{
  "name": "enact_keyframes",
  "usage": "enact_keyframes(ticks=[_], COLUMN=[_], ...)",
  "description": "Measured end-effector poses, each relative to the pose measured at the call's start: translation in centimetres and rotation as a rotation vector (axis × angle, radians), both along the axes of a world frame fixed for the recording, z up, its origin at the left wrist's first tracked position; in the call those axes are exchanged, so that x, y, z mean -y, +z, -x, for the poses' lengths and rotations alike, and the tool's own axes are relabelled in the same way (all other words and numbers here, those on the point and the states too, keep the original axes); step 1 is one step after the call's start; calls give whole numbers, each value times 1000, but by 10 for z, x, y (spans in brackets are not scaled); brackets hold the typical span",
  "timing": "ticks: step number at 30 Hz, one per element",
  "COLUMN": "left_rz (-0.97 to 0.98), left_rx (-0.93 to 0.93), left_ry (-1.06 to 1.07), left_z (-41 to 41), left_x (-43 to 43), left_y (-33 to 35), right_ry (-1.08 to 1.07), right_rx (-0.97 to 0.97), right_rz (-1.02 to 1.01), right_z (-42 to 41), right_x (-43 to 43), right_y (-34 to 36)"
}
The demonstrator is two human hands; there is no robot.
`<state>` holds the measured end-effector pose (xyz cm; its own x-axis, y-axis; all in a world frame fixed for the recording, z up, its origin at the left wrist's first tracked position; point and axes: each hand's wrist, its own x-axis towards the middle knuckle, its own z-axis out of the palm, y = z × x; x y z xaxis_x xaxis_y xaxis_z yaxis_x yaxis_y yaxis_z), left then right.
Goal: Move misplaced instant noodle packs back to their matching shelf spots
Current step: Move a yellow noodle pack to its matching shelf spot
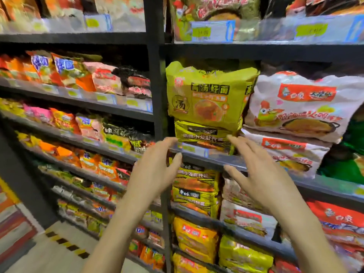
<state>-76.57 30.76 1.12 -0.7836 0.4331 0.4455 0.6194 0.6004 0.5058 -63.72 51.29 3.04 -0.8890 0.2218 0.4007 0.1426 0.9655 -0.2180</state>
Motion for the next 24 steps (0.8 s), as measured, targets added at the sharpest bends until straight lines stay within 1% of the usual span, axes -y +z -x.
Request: enact_keyframes(ticks=[7, 10, 12, 14, 16, 20, 24], left_rz=[-271, -352, -392, -420, -436, -483, -490], left_rx=[-35, -36, -31, -12, 3, -14, -17], left_ry=[-132, -172, -188, -218, -242, -252, -251], left_z=[47, 54, 58, 61, 63, 66, 65], left_x=[-11, -21, -27, -34, -41, -51, -57], left_y=[19, 22, 23, 23, 23, 24, 19], right_ry=[-96, -140, -128, -108, -130, -167, -217], right_rx=[-355, -465, -535, -589, -630, -732, -760], right_rz=[65, 106, 128, 158, 143, 162, 105], right_z=[44, 59, 71, 83, 94, 116, 129], right_x=[16, 15, 12, 7, 3, 2, -2], right_y=[8, 7, 6, 5, 3, 2, -1])
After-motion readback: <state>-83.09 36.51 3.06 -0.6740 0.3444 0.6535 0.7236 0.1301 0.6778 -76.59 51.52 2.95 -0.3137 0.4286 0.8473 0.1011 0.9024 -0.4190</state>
